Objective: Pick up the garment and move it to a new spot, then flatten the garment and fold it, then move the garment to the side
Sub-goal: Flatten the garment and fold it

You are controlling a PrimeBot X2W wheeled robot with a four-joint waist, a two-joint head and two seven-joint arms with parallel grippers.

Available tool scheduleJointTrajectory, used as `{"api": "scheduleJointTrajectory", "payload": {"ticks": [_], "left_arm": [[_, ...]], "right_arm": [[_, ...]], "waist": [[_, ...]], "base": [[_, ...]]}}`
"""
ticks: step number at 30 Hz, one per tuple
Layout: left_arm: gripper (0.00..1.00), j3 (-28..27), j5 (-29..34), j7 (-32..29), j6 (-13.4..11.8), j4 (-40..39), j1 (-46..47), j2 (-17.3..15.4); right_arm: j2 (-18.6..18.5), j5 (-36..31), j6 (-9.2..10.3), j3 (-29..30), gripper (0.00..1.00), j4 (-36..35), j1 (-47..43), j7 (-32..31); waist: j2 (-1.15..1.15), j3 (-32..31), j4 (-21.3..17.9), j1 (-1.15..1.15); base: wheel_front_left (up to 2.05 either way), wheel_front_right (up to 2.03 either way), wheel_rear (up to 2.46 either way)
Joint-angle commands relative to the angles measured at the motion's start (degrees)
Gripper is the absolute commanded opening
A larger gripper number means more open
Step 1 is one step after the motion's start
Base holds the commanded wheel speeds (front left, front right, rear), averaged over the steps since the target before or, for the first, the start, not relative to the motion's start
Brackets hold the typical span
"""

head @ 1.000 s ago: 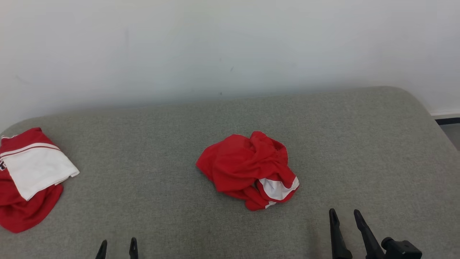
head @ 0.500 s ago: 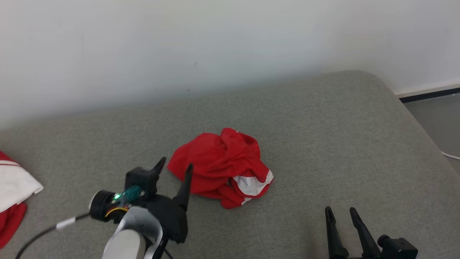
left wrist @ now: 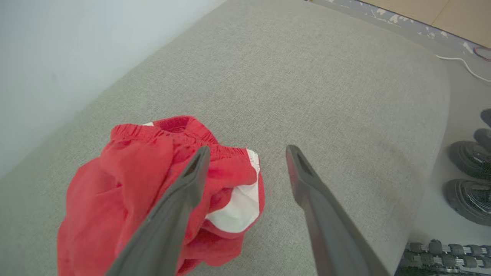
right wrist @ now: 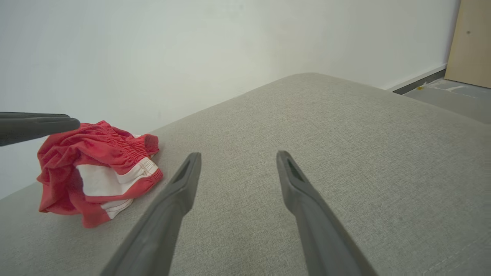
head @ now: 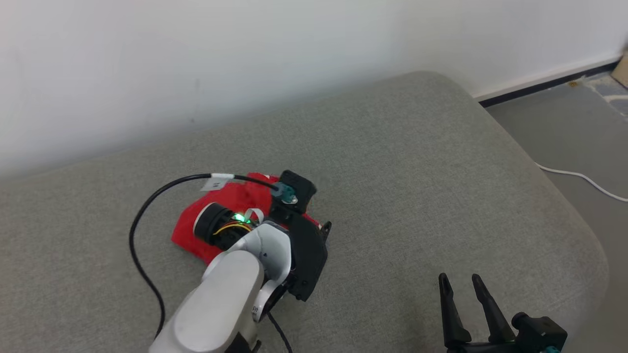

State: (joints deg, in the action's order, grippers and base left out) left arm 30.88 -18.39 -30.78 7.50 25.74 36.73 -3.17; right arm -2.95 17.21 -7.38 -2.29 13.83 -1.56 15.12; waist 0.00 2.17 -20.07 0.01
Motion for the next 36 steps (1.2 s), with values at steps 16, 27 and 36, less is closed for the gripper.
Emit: {"api": "scheduleJointTrajectory", "payload": {"ticks": [16,27,36], "left_arm": [[0.0,8.83,8.66,-2.7,-1.08,15.4,8.31,-1.53],[0.0,7.2,4.29,8.2,-1.69,15.73,12.04,-0.06],[0.0,9.86,-5.57,36.83,-7.2,2.41,18.68,0.24]], "right_arm": [[0.13,2.45,-0.21,-0.91,1.0,-0.44,2.12,0.05],[0.13,3.18,-0.22,-2.05,1.0,-0.09,3.03,0.05],[0.12,2.64,-0.21,-1.77,1.0,0.19,3.19,0.06]], "waist": [[0.0,4.98,-2.42,-0.01],[0.0,5.31,-1.17,-0.01],[0.0,4.2,-0.97,-0.01]], "base": [[0.0,0.0,0.0],[0.0,0.0,0.0],[0.0,0.0,0.0]]}}
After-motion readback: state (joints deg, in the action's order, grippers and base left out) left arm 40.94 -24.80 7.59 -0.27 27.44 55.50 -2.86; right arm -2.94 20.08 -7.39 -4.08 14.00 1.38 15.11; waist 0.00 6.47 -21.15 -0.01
